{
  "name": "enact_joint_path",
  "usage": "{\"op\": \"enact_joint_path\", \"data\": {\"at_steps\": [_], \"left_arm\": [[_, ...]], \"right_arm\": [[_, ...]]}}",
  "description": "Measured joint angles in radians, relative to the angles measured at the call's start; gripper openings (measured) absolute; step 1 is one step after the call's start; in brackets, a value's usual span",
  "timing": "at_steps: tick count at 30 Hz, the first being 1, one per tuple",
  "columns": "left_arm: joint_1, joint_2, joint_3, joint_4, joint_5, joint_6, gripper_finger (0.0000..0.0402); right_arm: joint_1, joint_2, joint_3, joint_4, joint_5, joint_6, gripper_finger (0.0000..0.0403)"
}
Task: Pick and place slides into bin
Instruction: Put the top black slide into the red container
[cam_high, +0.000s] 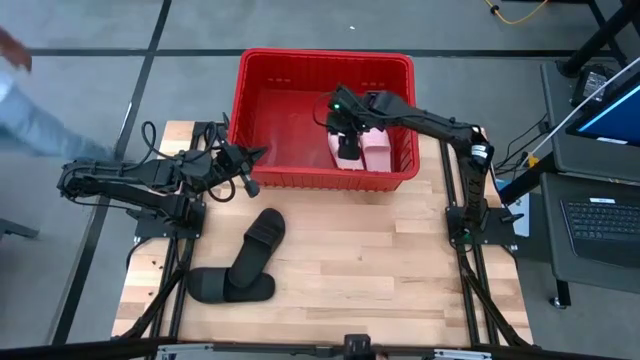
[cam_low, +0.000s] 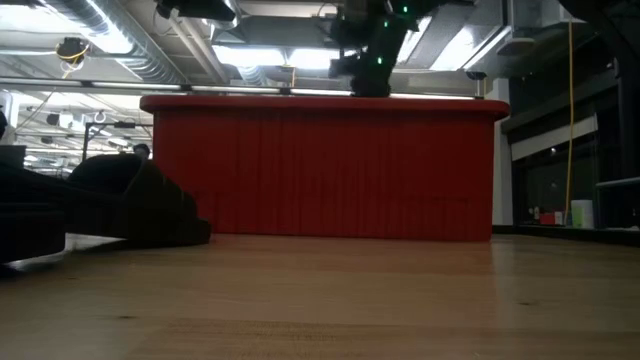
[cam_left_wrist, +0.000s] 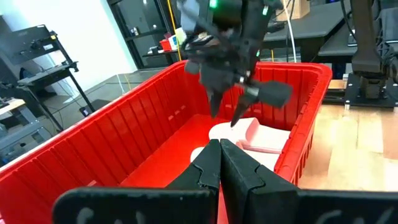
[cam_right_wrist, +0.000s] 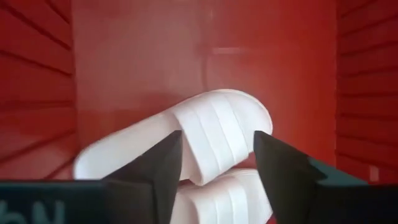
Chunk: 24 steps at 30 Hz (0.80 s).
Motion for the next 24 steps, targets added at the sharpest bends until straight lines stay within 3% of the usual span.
{"op": "enact_joint_path", "data": {"at_steps": [9, 14, 16, 19, 24], "left_arm": [[0.0, 0.0, 0.0, 0.017, 0.054, 0.069, 0.0002], [-0.003, -0.001, 0.0, 0.016, 0.119, 0.167, 0.0002], [-0.012, -0.01, 0.0, 0.014, 0.122, 0.197, 0.0002], [-0.039, -0.028, 0.001, 0.014, 0.123, 0.19, 0.0002], [-0.112, -0.055, 0.001, 0.011, 0.145, 0.157, 0.0002]], "right_arm": [[0.05, 0.0, 0.195, -0.139, 0.074, 0.064, 0.0013], [0.091, 0.0, 0.268, -0.187, 0.083, 0.064, 0.0006], [0.118, 0.0, 0.298, -0.211, 0.136, 0.065, 0.0005], [0.165, 0.0, 0.342, -0.261, 0.231, 0.09, 0.0005], [0.263, -0.008, 0.361, -0.279, 0.236, 0.179, 0.0004]]}}
